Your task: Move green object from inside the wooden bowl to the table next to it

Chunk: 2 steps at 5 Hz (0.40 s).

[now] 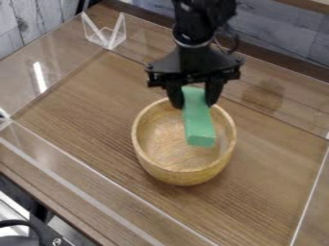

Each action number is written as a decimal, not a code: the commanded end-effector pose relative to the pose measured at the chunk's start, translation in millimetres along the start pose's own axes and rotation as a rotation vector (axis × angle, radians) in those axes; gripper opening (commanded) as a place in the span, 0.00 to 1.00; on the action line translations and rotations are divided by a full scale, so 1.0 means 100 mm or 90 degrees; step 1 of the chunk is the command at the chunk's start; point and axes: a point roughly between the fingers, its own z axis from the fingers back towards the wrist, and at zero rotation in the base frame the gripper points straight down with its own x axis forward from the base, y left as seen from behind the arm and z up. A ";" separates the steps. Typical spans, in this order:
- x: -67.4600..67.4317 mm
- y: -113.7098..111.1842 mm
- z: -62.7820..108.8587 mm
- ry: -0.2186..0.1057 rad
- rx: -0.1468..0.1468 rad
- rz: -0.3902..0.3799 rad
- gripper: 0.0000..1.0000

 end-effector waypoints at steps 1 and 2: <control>0.12 0.02 0.29 -0.027 -0.030 0.000 0.00; 0.33 0.04 0.33 -0.031 -0.043 -0.020 0.00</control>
